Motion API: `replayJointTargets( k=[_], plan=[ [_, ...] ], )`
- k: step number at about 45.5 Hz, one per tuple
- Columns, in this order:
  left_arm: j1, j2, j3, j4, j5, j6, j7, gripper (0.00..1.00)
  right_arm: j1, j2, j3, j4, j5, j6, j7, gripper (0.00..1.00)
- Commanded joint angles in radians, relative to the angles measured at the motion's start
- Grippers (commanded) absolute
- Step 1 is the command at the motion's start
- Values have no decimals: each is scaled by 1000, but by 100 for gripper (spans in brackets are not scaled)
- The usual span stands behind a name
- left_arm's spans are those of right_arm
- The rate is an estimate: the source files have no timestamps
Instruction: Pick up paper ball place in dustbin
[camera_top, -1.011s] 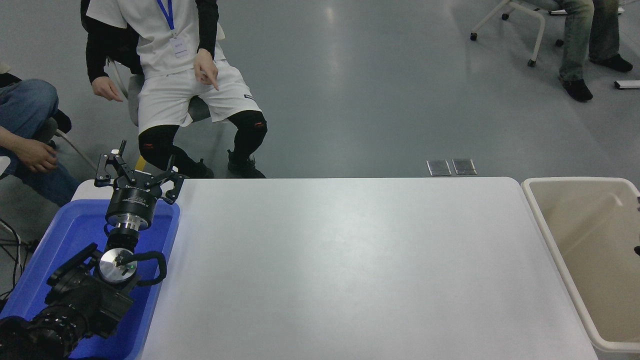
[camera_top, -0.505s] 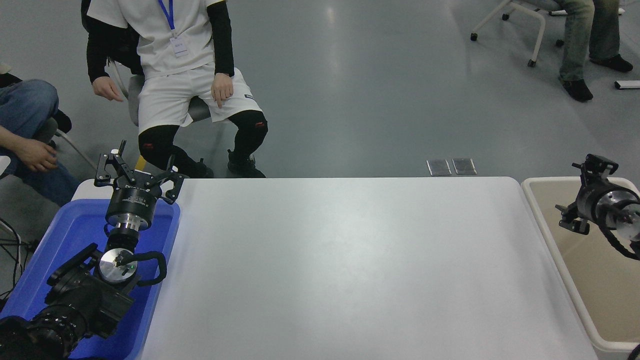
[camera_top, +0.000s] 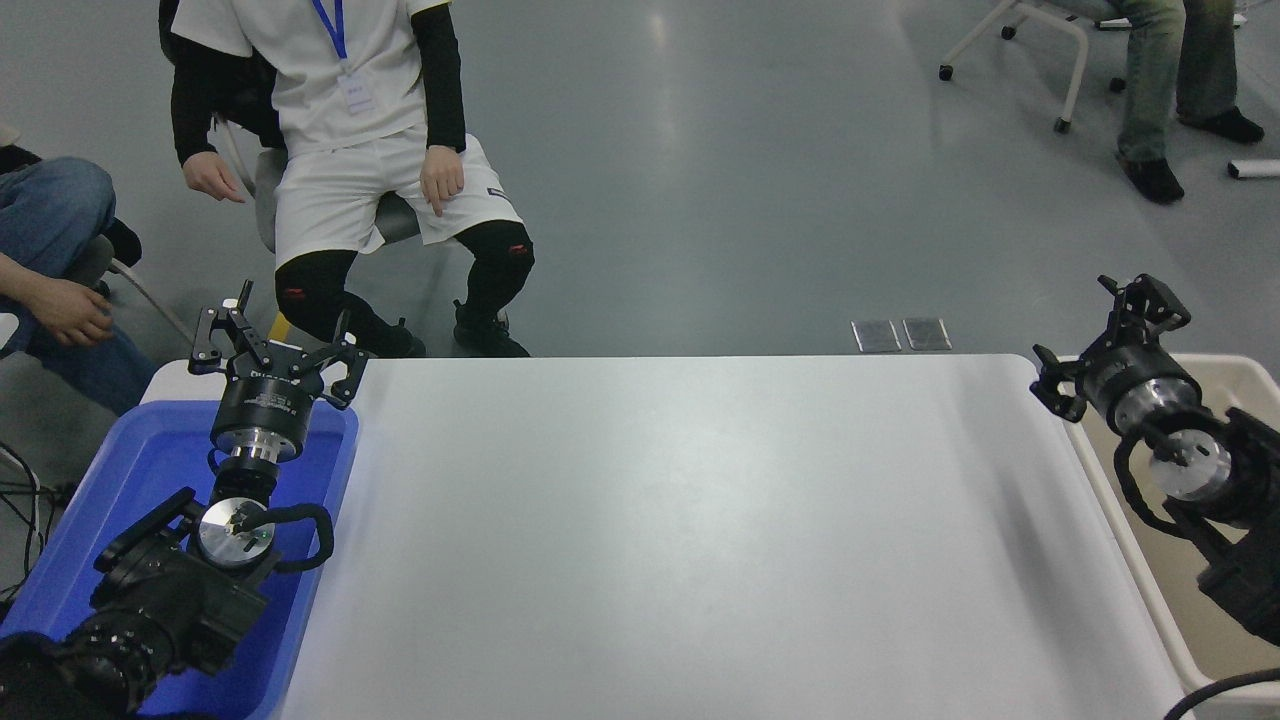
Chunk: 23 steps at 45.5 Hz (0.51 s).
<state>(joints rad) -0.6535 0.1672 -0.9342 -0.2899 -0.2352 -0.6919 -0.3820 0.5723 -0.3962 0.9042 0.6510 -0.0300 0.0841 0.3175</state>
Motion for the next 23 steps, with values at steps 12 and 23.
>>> replayJointTargets(
  k=[12,23],
  plan=[
    [0,0,0,2,-1,0,0,99,-32,142,-4,4,-19,19,270,100],
    [0,0,0,0,-1,0,0,99,-42,171,-39,9,-19,17,270,100]
  ],
)
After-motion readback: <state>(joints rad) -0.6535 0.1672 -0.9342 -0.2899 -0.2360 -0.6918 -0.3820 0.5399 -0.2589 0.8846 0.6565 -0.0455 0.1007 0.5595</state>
